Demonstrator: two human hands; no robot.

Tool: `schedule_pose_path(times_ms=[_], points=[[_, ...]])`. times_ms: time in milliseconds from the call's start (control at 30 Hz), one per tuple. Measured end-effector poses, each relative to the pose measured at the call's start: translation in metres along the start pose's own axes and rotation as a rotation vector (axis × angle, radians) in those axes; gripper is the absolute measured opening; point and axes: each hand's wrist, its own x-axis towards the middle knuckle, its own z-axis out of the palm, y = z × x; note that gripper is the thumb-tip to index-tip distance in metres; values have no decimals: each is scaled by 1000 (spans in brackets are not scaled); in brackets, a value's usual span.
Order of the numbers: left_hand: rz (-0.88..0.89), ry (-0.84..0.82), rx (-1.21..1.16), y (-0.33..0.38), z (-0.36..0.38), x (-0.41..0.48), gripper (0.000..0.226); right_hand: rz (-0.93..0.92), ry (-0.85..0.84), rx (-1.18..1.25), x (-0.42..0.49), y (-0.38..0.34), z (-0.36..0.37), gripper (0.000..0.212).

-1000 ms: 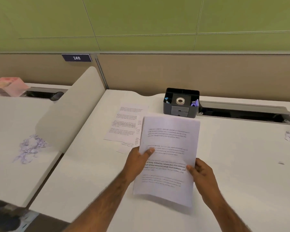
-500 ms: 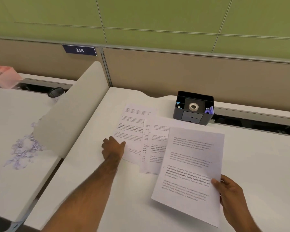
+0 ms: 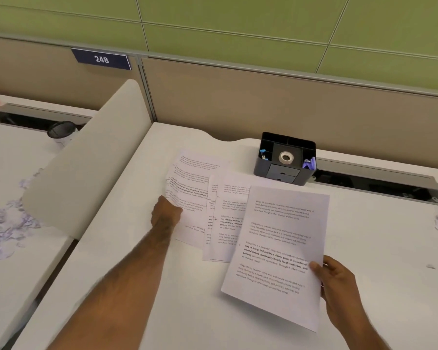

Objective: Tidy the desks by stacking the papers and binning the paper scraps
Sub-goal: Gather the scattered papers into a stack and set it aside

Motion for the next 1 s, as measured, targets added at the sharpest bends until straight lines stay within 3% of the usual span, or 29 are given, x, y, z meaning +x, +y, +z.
schedule_pose_path(times_ms=[67, 167, 300, 500, 800, 1000], points=[[-35, -32, -286, -6, -6, 2, 38, -7, -3, 6, -1, -2, 1, 20], [-87, -13, -655, -16, -21, -8, 27, -12, -1, 32, -3, -2, -3, 19], [-51, 120, -763, -34, -57, -34, 13, 3, 21, 63, -6, 5, -10, 18], [-104, 229, -974, -77, -111, -102, 23, 31, -3, 125, -17, 15, -10, 19], [-163, -34, -931, -62, -65, -255, 11, 105, -113, 180, -28, 21, 13, 24], [-28, -211, -534, -50, -43, -298, 12, 126, -138, 187, -37, 17, 15, 19]])
